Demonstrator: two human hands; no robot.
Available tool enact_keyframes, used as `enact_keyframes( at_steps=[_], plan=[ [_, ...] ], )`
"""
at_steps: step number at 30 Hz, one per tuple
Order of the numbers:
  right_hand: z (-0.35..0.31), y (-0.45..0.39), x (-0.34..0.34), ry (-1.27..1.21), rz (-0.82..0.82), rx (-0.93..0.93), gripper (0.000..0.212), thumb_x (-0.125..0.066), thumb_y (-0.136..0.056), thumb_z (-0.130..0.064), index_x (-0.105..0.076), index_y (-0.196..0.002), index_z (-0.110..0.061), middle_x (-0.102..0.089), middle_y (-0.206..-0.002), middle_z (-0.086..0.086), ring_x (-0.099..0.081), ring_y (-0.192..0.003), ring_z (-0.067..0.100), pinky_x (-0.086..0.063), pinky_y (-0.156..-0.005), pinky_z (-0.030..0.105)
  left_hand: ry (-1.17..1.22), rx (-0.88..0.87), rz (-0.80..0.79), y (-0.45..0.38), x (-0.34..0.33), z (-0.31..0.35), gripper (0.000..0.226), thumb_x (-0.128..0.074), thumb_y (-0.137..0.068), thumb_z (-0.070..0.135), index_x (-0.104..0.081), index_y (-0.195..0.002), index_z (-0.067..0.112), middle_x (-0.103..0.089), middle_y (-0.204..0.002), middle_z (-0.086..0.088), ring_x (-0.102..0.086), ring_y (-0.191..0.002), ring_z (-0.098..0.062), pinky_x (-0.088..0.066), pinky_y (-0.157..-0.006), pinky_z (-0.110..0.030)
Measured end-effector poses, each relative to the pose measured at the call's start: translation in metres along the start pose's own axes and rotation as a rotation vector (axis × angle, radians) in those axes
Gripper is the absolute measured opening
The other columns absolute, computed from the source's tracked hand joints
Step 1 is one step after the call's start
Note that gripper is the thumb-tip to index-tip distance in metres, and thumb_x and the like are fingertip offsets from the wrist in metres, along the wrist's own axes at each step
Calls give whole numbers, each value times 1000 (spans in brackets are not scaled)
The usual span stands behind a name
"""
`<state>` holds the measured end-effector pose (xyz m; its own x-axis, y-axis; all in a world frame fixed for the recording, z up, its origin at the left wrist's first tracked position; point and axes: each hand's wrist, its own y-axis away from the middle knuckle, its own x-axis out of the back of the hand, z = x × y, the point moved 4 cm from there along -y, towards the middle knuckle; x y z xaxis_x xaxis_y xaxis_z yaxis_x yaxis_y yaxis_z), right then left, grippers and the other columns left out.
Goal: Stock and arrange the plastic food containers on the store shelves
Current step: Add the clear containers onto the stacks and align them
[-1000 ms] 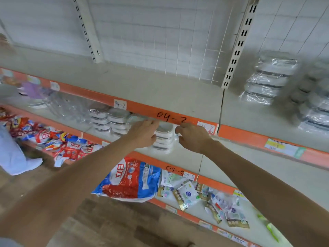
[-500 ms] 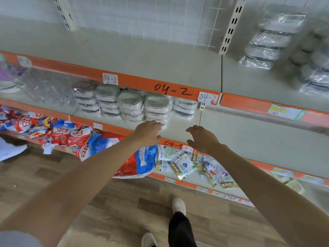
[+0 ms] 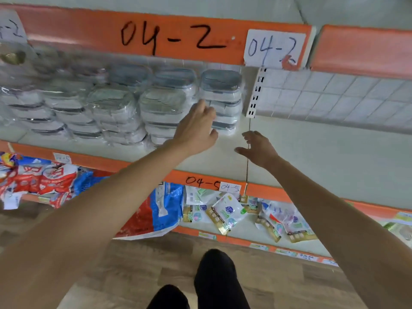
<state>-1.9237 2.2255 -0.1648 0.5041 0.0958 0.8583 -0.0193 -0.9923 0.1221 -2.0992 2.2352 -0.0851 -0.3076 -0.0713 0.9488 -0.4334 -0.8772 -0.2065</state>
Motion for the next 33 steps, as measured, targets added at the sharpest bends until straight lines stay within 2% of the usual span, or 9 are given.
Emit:
enact_keyframes(
  at_steps=[6, 11, 13, 15, 17, 20, 22, 26, 33],
  plan=[
    [35, -72, -39, -222, 136, -98, 81, -72, -81, -33, -27, -144, -6, -35, -142, 12, -40, -129, 25, -33, -103, 31, 12, -50, 189, -42, -35, -12, 43, -57, -85, 14, -44, -124, 1, -32, -137, -13, -34, -127, -25, -44, -93, -36],
    [44, -106, -53, -334, 185, -127, 98, -79, -73, -34, -21, -146, -7, -28, -146, 9, -33, -134, 24, -29, -109, 33, -45, -12, 187, -94, -46, -19, 72, -56, -88, 15, -17, -146, 0, -11, -156, -16, -13, -144, -27, -16, -116, -30],
    [39, -117, -54, -445, 190, -101, 94, -81, -71, -28, -25, -143, -8, -34, -142, 8, -37, -131, 23, -34, -109, 37, -65, 31, 154, -110, -51, -22, 73, -57, -86, 14, -16, -147, 1, -14, -155, -15, -12, -144, -26, -10, -118, -33],
    [34, -124, -58, -624, 185, -80, 83, -83, -68, -17, -33, -135, -9, -49, -131, 6, -50, -117, 22, -45, -99, 38, -98, 40, 156, -115, -56, -23, 71, -59, -81, 12, -25, -143, 3, -28, -149, -12, -21, -140, -24, -13, -117, -33],
    [32, -127, -62, -714, 191, -111, 70, -82, -68, -12, -39, -124, -10, -59, -105, -3, -57, -94, 17, -50, -77, 27, -102, 15, 198, -110, -57, -22, 71, -61, -77, 10, -30, -141, 4, -33, -145, -10, -25, -137, -24, -14, -115, -31],
    [35, -122, -61, -718, 251, -165, 61, -83, -67, -13, -47, -116, -15, -55, -82, -12, -54, -84, 15, -46, -71, 24, -61, -11, 197, -97, -53, -22, 73, -60, -74, 4, -31, -141, 3, -32, -148, -11, -25, -139, -25, -14, -116, -30],
    [36, -111, -57, -689, 241, -196, 65, -83, -66, -15, -49, -120, -15, -58, -91, -8, -55, -91, 16, -48, -82, 31, -57, -26, 169, -88, -48, -20, 74, -60, -74, 2, -29, -142, 4, -29, -151, -12, -24, -140, -25, -15, -117, -32],
    [37, -75, -53, -607, 184, -238, 65, -82, -67, -18, -49, -122, -15, -59, -108, -2, -54, -98, 17, -41, -78, 25, -49, -68, 138, -66, -39, -6, 75, -59, -74, 3, -30, -142, 5, -30, -150, -11, -24, -139, -25, -13, -117, -32],
    [43, 7, -50, -487, 101, -296, 70, -84, -65, -22, -45, -122, -13, -54, -103, -6, -50, -96, 16, -37, -78, 26, 28, -76, 90, -9, -27, 24, 68, -60, -71, 8, -41, -137, 12, -40, -142, -3, -31, -133, -22, -23, -113, -45]
  ],
)
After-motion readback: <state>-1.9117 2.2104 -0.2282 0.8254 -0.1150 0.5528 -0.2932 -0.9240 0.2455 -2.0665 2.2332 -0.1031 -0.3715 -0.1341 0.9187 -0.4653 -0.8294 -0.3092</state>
